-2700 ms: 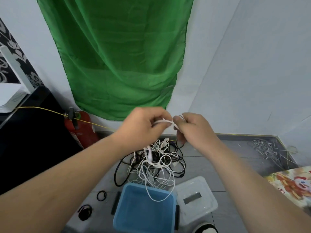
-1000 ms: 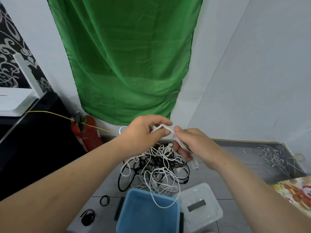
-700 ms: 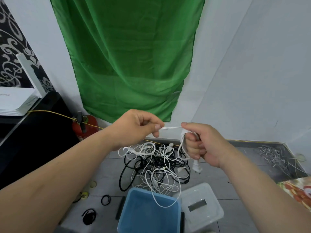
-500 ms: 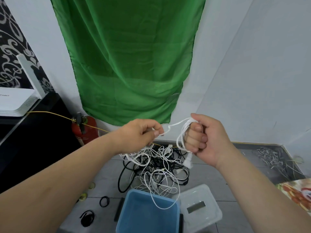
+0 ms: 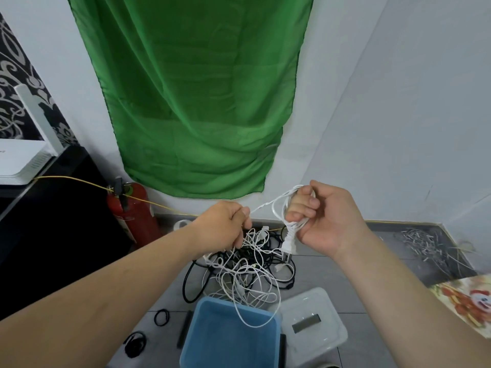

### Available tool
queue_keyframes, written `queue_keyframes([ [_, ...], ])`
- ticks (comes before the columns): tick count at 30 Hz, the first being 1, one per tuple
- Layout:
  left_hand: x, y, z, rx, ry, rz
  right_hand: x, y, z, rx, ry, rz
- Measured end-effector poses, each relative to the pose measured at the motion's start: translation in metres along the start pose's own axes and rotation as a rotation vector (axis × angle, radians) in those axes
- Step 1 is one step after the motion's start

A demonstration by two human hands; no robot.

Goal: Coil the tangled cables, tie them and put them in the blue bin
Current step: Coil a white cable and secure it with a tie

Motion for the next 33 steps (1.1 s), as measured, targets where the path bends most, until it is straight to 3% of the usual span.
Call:
queue_keyframes([
  [3, -0.002, 0.002, 0.020, -0.035, -0.144, -0.008, 0.000, -0.004, 0.003, 0.022, -0.019, -0.070],
  [8, 0.002, -0.007, 0.037, 0.194, -0.227, 0.077, -0.003, -0.027, -0.008, 0.151, 0.095, -0.258],
  [13, -0.002, -0.018, 0.064, 0.345, -0.428, 0.012, -0.006, -0.043, -0.020, 0.016, 0.223, -0.379],
  [16, -0.006, -0.015, 0.073, 0.493, -0.471, 0.040, -0.010, -0.059, -0.028, -0.321, 0.338, -0.494],
  [20, -0.015, 0.013, 0.071, 0.557, -0.384, 0.182, -0.021, -0.066, -0.016, -1.078, 0.369, -0.648],
  [23, -0.020, 0.046, 0.043, 0.566, -0.131, 0.401, -0.013, -0.051, -0.012, -1.544, 0.304, -0.550],
  [25, -0.020, 0.057, 0.013, 0.384, 0.049, 0.473, -0.007, -0.041, -0.015, -1.643, 0.254, -0.432],
  [28, -0.021, 0.054, -0.026, 0.148, 0.238, 0.444, -0.003, -0.018, -0.015, -1.514, 0.110, -0.224],
  [33, -0.021, 0.039, -0.046, -0.014, 0.343, 0.378, -0.006, 0.029, 0.004, -1.244, -0.195, 0.120],
])
Point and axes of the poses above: each hand's wrist, its own x-axis towards the middle knuckle, its own z-axis out of the palm, y = z × x, the point moved 7 cm from there along x, towards the middle knuckle, and after that the axes turned 9 degrees about -y, right-handed, at the moved point
